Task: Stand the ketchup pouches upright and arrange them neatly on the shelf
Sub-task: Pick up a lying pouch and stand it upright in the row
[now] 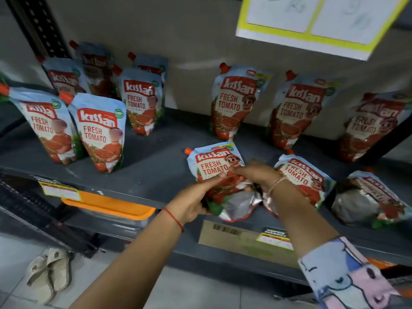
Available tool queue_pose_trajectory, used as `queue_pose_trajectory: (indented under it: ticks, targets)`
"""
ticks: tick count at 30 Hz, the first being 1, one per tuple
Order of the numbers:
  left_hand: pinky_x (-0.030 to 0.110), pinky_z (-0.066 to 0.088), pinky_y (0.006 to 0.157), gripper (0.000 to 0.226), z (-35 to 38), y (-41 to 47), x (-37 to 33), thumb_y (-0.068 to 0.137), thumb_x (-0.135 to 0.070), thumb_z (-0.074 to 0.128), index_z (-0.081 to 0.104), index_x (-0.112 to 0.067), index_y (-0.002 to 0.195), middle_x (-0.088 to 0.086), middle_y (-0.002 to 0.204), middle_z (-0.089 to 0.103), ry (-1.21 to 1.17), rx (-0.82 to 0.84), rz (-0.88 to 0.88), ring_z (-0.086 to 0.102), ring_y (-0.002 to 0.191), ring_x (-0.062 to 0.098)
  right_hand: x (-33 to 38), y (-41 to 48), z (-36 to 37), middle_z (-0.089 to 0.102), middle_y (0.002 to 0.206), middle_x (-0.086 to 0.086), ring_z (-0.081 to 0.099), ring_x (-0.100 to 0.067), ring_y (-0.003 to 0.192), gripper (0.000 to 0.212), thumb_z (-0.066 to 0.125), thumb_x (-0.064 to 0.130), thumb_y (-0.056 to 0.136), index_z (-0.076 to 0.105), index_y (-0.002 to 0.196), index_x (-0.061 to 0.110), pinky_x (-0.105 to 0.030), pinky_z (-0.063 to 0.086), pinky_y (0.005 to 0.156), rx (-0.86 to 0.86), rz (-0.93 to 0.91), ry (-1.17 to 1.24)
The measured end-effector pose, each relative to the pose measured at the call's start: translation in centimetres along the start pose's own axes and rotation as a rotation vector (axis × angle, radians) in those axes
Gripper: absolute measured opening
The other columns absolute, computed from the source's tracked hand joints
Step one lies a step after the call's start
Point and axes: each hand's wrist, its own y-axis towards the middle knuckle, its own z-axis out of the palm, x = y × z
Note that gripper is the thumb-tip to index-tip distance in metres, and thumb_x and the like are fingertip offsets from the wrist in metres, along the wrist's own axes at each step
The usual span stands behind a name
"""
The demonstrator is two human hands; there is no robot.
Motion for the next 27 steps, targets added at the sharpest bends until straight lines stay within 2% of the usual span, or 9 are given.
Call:
queue_pose_trajectory:
  ticks: [3, 5, 7, 9, 12, 16, 19, 24, 27]
  targets:
    - [0.024, 0.057, 0.057, 0.016, 0.6, 0.4, 0.5, 0.074, -0.017, 0.07, 0.067, -0.017, 0.089, -0.004, 0.074, 0.076, 0.031, -0.01, 0.105, 0.07, 0.069, 0.011, -0.8, 0.0, 0.6, 0.064, 0.114, -0.024, 0.066, -0.022, 0.083, 0.022, 0.065, -0.002, 0.076, 0.063, 0.098, -0.002, -0.032, 0.054, 0.081, 0.056, 0.013, 0.26]
    - [0.024, 0.058, 0.071, 0.03, 0.6, 0.7, 0.4, 0.073, -0.005, 0.068, 0.065, -0.006, 0.103, 0.003, 0.084, 0.075, 0.054, -0.049, 0.193, 0.07, 0.077, 0.015, -0.9, -0.3, 0.9, 0.061, 0.116, -0.029, 0.063, -0.033, 0.099, 0.031, 0.063, -0.009, 0.075, 0.058, 0.106, -0.008, -0.045, 0.049, 0.093, 0.024, -0.019, 0.399]
    - [0.031, 0.053, 0.09, 0.05, 0.6, 0.9, -0.1, 0.07, 0.0, 0.069, 0.054, 0.0, 0.118, 0.012, 0.105, 0.069, 0.13, -0.078, 0.291, 0.065, 0.096, 0.021, -1.0, -0.4, 1.0, 0.062, 0.115, -0.022, 0.061, -0.031, 0.103, 0.039, 0.065, -0.005, 0.075, 0.052, 0.111, -0.004, -0.049, 0.047, 0.097, -0.093, -0.1, 0.435]
    - [0.04, 0.047, 0.1, 0.07, 0.7, 1.1, -0.8, 0.061, -0.003, 0.077, 0.047, -0.005, 0.124, 0.014, 0.121, 0.061, 0.228, -0.12, 0.389, 0.059, 0.11, 0.024, -1.3, -0.5, 1.0, 0.062, 0.109, -0.01, 0.06, -0.023, 0.1, 0.047, 0.067, 0.0, 0.075, 0.045, 0.116, 0.008, -0.046, 0.05, 0.094, -0.241, -0.215, 0.45]
    - [0.037, 0.045, 0.099, 0.081, 0.7, 2.1, -1.5, 0.054, -0.011, 0.077, 0.042, -0.015, 0.126, 0.008, 0.126, 0.056, 0.302, -0.15, 0.539, 0.054, 0.116, 0.019, -1.6, -0.9, 1.7, 0.065, 0.108, -0.007, 0.064, -0.021, 0.097, 0.057, 0.065, 0.004, 0.077, 0.037, 0.122, 0.024, -0.039, 0.053, 0.085, -0.386, -0.38, 0.514]
    - [0.036, 0.04, 0.102, 0.085, -0.2, 4.2, -0.8, 0.052, -0.013, 0.075, 0.033, -0.025, 0.125, -0.005, 0.121, 0.052, 0.377, -0.124, 0.59, 0.049, 0.117, 0.012, -3.2, -1.8, 3.9, 0.056, 0.11, 0.0, 0.056, -0.007, 0.097, 0.062, 0.056, -0.001, 0.08, 0.025, 0.13, 0.018, -0.014, 0.046, 0.08, -0.53, -0.471, 0.411]
    - [0.038, 0.037, 0.106, 0.084, -1.4, 4.9, 0.3, 0.055, -0.018, 0.075, 0.03, -0.029, 0.125, -0.014, 0.121, 0.049, 0.422, -0.106, 0.556, 0.045, 0.12, 0.012, -4.8, -2.8, 5.5, 0.049, 0.116, 0.002, 0.048, 0.002, 0.104, 0.054, 0.054, 0.0, 0.083, 0.029, 0.129, 0.012, -0.006, 0.042, 0.087, -0.508, -0.52, 0.369]
    - [0.036, 0.041, 0.1, 0.059, -1.5, 4.3, 1.6, 0.074, -0.013, 0.071, 0.04, -0.023, 0.123, -0.005, 0.122, 0.054, 0.517, -0.199, 0.557, 0.049, 0.121, 0.018, -7.1, -4.4, 6.3, 0.046, 0.138, -0.012, 0.042, -0.021, 0.129, 0.058, 0.055, 0.003, 0.085, 0.028, 0.137, 0.009, -0.017, 0.031, 0.105, -0.42, -0.4, 0.192]
    - [0.033, 0.042, 0.097, 0.059, -0.7, 2.8, 3.4, 0.075, -0.015, 0.071, 0.042, -0.016, 0.127, 0.001, 0.127, 0.055, 0.704, -0.345, 0.645, 0.049, 0.12, 0.018, -9.8, -8.0, 7.0, 0.038, 0.144, -0.008, 0.032, -0.016, 0.135, 0.054, 0.055, 0.014, 0.087, 0.032, 0.136, 0.01, -0.003, 0.017, 0.105, -0.462, -0.408, 0.034]
